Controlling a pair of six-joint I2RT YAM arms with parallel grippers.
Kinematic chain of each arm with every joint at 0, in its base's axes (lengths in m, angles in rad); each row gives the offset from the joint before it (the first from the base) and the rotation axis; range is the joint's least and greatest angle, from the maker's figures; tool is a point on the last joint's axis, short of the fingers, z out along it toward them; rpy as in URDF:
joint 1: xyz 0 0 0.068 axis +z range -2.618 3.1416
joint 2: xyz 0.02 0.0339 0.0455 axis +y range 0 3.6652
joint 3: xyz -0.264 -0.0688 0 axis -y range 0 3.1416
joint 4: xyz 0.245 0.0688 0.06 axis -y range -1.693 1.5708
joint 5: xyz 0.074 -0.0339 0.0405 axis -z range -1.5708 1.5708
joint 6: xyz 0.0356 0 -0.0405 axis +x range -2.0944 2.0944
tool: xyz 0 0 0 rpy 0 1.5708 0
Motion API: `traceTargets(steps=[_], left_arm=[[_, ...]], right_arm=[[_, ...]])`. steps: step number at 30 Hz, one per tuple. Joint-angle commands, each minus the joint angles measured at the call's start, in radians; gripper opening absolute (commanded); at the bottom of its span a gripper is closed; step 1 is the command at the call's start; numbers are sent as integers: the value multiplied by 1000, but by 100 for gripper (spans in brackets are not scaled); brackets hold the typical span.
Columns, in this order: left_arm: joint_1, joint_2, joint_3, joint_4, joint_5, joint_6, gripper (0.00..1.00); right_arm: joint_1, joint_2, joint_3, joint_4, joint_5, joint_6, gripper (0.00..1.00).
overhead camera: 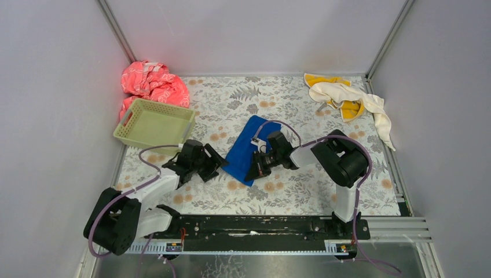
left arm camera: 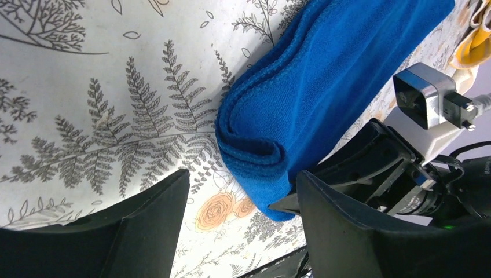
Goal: Roll the towels
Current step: Roll the towel at the center of the board.
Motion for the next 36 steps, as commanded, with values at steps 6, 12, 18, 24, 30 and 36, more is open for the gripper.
traceTargets(steps=[6, 12, 18, 24, 30, 36], left_arm=[[-8, 151, 5, 121, -21, -23, 56], [-12, 228, 23, 103, -59, -6, 34], [-21, 258, 44, 49, -86, 13, 17], [-27, 258, 80, -13, -99, 37, 15], [-38, 258, 113, -53, -111, 48, 17], [-42, 260, 114, -57, -107, 48, 17]], right_arm=[[-2, 10, 41, -84, 35, -42, 4], [-2, -37, 72, -172, 88, -112, 8], [16, -175, 100, -327, 213, -236, 30], [123, -337, 176, -524, 467, -428, 52], [308, -395, 208, -555, 752, -603, 58], [391, -344, 214, -509, 831, -685, 59]])
